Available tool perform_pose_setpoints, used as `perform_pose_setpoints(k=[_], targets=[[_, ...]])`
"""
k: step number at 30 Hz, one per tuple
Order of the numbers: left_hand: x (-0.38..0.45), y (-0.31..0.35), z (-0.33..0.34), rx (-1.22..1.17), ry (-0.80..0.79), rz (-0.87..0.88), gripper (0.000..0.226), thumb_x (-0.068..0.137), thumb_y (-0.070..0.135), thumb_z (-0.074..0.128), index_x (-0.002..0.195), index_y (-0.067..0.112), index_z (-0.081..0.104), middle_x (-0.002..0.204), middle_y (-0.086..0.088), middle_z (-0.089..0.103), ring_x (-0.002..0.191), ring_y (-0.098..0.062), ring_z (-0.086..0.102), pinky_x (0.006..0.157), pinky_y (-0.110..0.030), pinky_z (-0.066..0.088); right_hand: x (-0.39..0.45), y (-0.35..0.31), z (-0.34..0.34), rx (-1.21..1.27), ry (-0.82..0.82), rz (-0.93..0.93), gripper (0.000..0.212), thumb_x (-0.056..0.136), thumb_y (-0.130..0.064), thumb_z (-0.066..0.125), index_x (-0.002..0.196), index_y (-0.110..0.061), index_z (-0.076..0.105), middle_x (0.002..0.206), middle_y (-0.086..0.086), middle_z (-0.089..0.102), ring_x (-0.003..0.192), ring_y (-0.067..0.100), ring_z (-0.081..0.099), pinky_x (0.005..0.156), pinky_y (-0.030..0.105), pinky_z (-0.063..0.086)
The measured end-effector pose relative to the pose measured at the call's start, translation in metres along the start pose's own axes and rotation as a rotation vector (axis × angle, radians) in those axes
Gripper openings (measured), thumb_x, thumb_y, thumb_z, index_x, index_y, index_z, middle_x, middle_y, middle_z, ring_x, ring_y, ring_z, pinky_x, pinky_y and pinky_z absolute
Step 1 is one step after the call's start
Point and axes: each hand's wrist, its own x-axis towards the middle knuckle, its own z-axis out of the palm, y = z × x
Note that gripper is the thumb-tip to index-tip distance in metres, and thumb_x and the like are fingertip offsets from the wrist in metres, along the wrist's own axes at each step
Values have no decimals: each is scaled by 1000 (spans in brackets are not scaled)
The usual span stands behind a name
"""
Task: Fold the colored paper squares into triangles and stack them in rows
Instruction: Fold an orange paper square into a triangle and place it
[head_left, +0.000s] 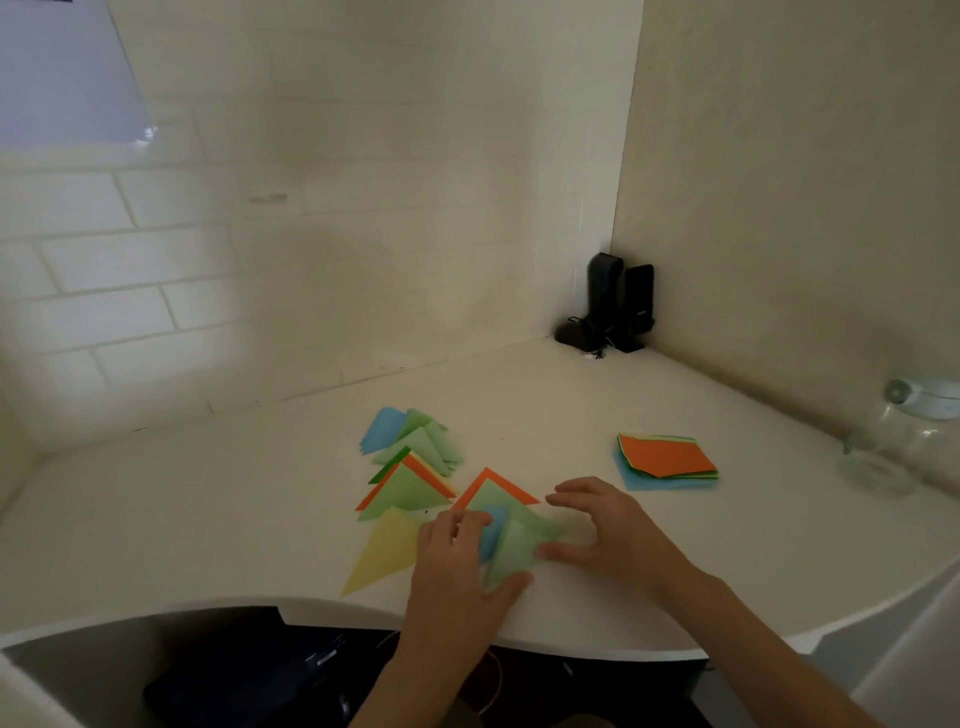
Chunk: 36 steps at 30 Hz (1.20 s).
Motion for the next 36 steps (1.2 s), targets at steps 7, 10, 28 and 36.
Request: perform_pose_setpoints(k=[7,10,28,36], targets=[[14,-4,3,119,-200,-55,46,87,41,58,126,22,44,132,6,44,114,-15,32,94,-22,29,11,-3,10,-86,-94,5,65,75,-60,63,131,-30,50,134,-9,48,119,11,42,104,29,32],[31,-9,7,147,-225,-39,37,89,35,56,122,20,48,125,4,49,111,-15,35,94,-23,29,19,1,13,-100,-104,26,60,79,-57,60,131,-28,51,131,-7,48,117,13,43,101,28,34],[172,-61,73,175,-313,5,24,93,9,40,111,10,56,117,-7,54,103,-23,39,87,-29,31,150,30,28,-60,70,198,30,88,-23,57,111,-5,62,111,12,57,107,24,50,80,27,37],[184,-70,70,161,-287,24,39,91,30,53,127,14,49,124,-5,50,111,-22,36,92,-29,32,145,30,26,-96,96,182,40,91,-37,52,127,-19,54,127,1,48,114,20,45,95,37,39]])
